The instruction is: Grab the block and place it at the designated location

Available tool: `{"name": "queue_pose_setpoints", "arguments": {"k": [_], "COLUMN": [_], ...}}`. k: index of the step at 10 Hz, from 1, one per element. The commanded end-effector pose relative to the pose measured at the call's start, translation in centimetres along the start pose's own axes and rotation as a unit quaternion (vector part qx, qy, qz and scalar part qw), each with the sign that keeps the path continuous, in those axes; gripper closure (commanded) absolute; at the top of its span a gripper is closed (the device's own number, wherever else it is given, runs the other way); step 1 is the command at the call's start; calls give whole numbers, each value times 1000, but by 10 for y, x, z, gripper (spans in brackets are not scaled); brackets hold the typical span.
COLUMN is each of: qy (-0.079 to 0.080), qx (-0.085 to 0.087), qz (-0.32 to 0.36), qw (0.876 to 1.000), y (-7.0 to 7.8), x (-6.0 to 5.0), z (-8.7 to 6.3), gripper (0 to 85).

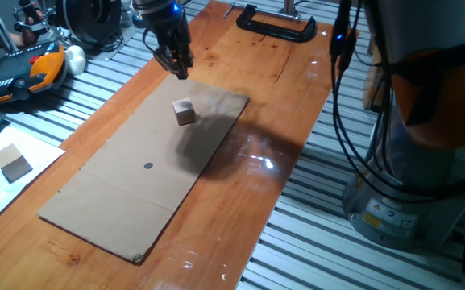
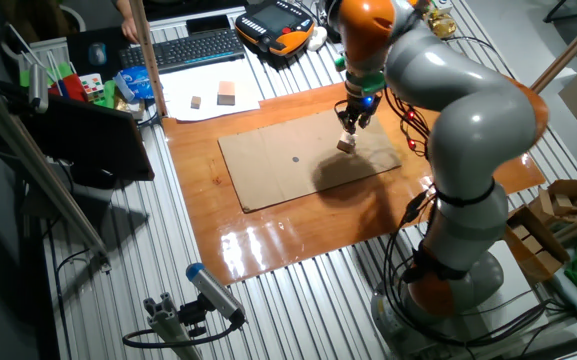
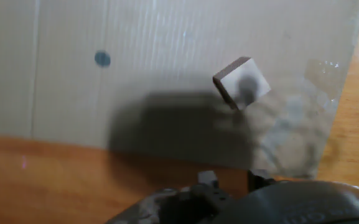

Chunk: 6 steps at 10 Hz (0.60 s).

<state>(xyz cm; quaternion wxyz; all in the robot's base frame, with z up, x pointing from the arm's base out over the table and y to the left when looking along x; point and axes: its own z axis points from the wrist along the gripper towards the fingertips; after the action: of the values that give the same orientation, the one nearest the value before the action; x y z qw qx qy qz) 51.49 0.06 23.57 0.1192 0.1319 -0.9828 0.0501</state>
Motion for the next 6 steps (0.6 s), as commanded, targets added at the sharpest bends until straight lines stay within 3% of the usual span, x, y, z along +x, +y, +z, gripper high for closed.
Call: {"name": "queue_pose_setpoints", "arguments": {"k": [1,6], "qy": [2,-2], "qx": [3,2], "qz": [-11,-19], "qw": [1000,1000], "y": [0,0], "x": [0,0], "z": [0,0], "gripper": [843,843]}}
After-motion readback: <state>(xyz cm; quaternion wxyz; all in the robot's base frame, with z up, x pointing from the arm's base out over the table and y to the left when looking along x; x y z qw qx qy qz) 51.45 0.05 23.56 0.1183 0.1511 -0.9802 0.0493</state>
